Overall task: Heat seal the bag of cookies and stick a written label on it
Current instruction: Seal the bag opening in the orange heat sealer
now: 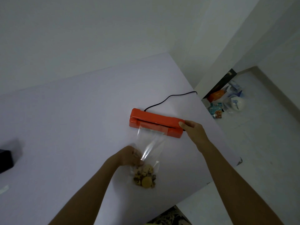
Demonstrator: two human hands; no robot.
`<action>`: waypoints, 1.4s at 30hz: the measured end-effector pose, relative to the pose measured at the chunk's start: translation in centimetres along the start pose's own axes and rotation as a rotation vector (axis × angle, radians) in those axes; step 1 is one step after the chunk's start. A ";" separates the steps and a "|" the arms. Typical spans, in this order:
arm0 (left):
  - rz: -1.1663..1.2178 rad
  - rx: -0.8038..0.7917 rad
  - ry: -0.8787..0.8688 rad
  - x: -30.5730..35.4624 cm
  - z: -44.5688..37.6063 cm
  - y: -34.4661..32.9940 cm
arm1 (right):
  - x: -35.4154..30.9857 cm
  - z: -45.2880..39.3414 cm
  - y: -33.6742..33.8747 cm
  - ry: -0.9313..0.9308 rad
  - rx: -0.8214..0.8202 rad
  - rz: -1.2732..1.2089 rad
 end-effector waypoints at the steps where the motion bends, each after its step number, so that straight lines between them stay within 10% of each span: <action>1: -0.001 -0.005 0.006 -0.1 -0.1 0.0 | 0.1 -0.1 0.1 -0.006 -0.008 -0.007; 42: 0.023 0.084 -0.004 -1.0 -0.7 -0.5 | 0.0 -0.4 0.5 -0.024 -0.042 0.016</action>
Point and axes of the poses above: each hand's wrist, its own z-axis away from the middle knuckle, its own y-axis out of the back of the hand, x = y × z, the point moved 2 cm from there along -z, towards the middle knuckle, and after that the axes turned 2 degrees about -y, right-handed, at the moved point
